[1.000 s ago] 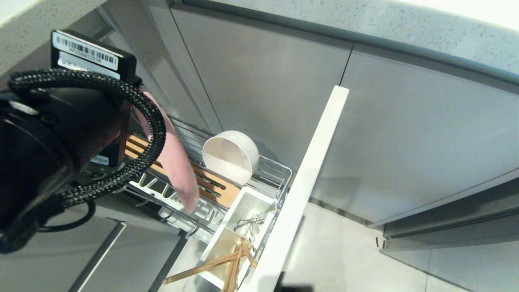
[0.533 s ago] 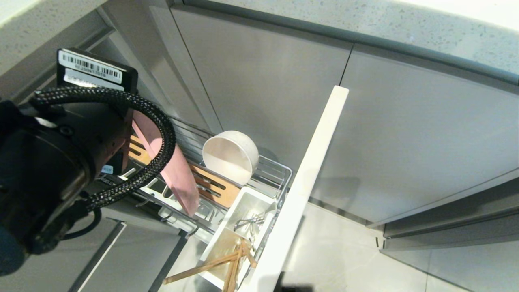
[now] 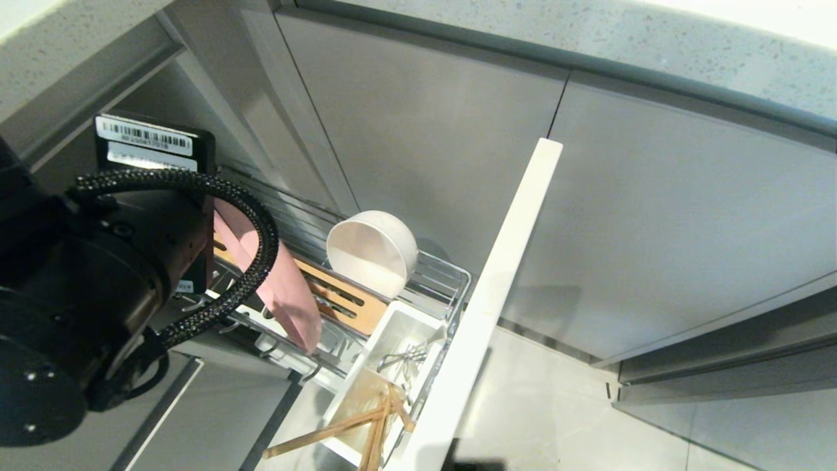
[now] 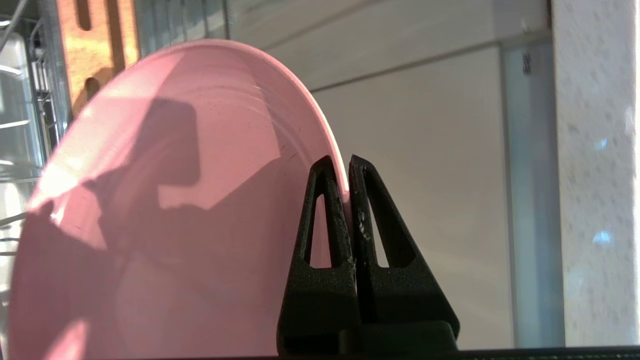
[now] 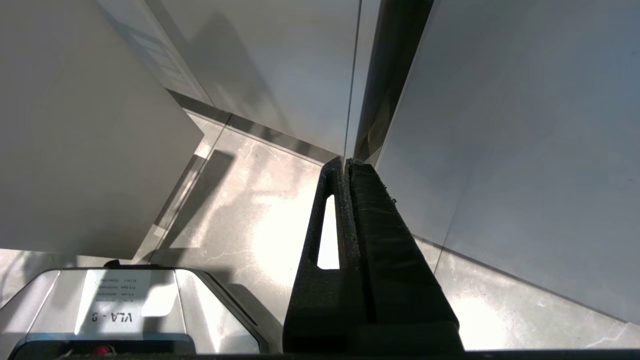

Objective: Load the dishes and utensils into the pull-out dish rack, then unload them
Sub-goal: Pick up the plate and place it in the cupboard

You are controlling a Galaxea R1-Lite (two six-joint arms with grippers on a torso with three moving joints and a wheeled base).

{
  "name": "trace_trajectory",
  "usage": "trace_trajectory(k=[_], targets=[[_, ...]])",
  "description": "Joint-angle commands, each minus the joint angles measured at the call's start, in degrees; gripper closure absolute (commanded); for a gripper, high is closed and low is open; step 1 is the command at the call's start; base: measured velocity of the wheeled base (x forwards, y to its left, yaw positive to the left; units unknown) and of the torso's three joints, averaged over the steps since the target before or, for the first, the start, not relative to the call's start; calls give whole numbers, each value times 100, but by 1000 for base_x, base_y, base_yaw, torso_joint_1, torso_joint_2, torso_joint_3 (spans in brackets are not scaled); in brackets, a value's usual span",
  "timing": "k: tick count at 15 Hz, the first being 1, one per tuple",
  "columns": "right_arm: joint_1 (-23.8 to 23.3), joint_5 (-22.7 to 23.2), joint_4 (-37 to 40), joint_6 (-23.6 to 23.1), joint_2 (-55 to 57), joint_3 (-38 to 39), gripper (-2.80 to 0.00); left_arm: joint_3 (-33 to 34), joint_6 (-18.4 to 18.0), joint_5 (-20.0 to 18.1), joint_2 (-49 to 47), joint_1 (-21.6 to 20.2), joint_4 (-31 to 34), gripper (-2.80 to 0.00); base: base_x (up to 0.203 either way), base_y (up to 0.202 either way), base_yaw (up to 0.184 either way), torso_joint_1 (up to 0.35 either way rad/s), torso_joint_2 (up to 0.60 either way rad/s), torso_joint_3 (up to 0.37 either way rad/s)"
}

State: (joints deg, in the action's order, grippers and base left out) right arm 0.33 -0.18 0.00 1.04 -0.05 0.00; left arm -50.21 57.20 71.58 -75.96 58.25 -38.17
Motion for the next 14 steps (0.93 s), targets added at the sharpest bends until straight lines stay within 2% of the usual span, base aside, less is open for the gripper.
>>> trace_trajectory(k=[1,9,11,14], targets=[[2,1,0,1,5,9,0,51,169,40,2,-82,-15,0,0,0,0,0,0,0],[2,1,0,1,5,9,0,266,582,-74,37,-253,46,0,0,0,0,0,0,0],[2,1,0,1,5,9,0,353,748,-98,129,-263,252,0,0,0,0,0,0,0],[2,1,0,1,5,9,0,539,758,-259,354,-262,275,0,0,0,0,0,0,0]])
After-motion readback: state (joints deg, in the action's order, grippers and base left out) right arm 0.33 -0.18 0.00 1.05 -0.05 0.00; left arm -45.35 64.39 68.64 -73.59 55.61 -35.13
